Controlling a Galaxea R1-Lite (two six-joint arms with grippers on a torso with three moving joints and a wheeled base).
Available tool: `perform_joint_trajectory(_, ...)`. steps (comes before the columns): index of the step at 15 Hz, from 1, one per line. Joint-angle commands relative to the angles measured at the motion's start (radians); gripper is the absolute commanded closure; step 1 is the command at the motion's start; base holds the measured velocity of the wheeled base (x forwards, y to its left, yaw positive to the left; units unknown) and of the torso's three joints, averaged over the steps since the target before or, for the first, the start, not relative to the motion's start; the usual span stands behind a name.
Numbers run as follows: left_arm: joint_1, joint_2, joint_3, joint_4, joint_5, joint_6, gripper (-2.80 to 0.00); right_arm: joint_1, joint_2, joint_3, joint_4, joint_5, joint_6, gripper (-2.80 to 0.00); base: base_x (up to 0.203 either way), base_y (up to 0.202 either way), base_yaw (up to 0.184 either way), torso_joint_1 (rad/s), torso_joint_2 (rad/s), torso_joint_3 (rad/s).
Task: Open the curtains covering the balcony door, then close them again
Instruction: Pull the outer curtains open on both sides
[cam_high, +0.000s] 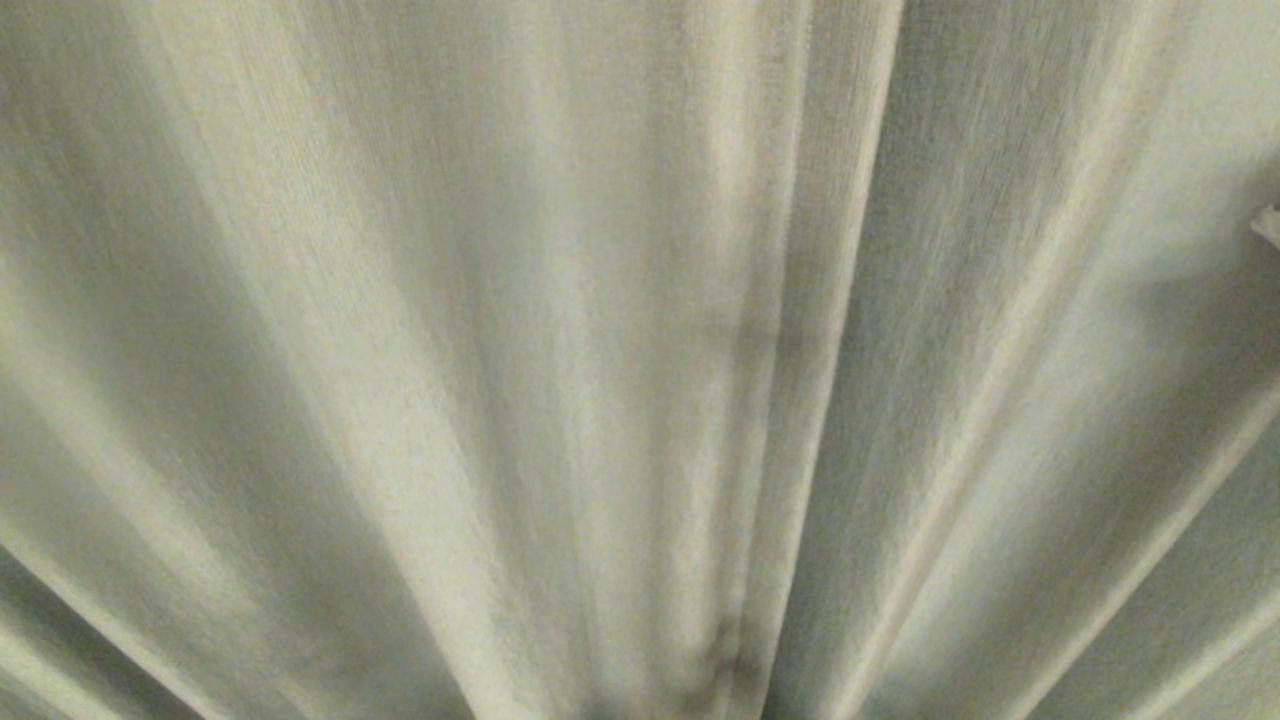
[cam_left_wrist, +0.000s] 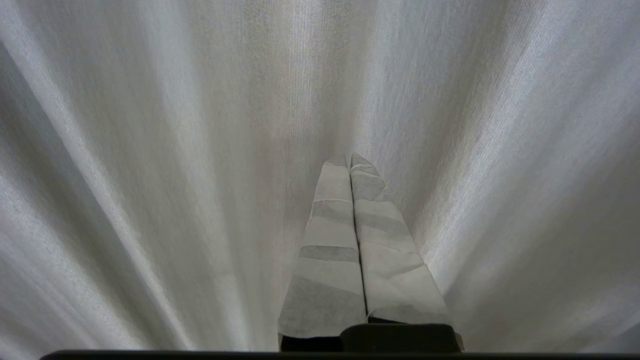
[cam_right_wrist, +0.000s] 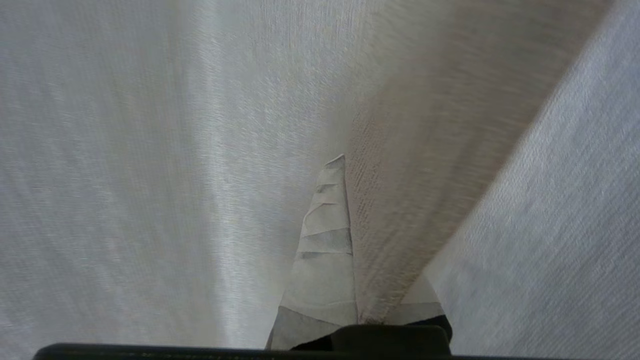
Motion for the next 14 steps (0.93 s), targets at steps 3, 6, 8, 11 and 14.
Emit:
perform_joint_trajectory(3,0.000,0.000,0.000,0.000,0.000,-0.001,0.00,-0.001,0.001,-0.012,-0.009,0.030,-0.005,0.00,0.000,0.000,0.000,0.000,0.00,0.000)
perform_joint_trajectory(6,0.000,0.000,0.000,0.000,0.000,-0.001,0.00,-0.016,0.006,-0.029,-0.039,0.030,-0.002,0.00,0.000,0.000,0.000,0.000,0.00,0.000)
perform_joint_trajectory(8,0.000,0.000,0.000,0.000,0.000,-0.001,0.00,-0.058,0.013,-0.054,-0.033,0.030,-0.002,0.00,0.000,0.000,0.000,0.000,0.00,0.000)
perform_joint_trajectory(11,0.000,0.000,0.000,0.000,0.000,-0.001,0.00,-0.156,0.040,-0.098,-0.025,0.031,0.000,0.00,0.000,0.000,0.000,0.000,0.00,0.000)
perform_joint_trajectory(14,0.000,0.000,0.000,0.000,0.000,-0.001,0.00,-0.267,0.070,-0.139,-0.024,0.032,0.003,0.00,0.000,0.000,0.000,0.000,0.00,0.000)
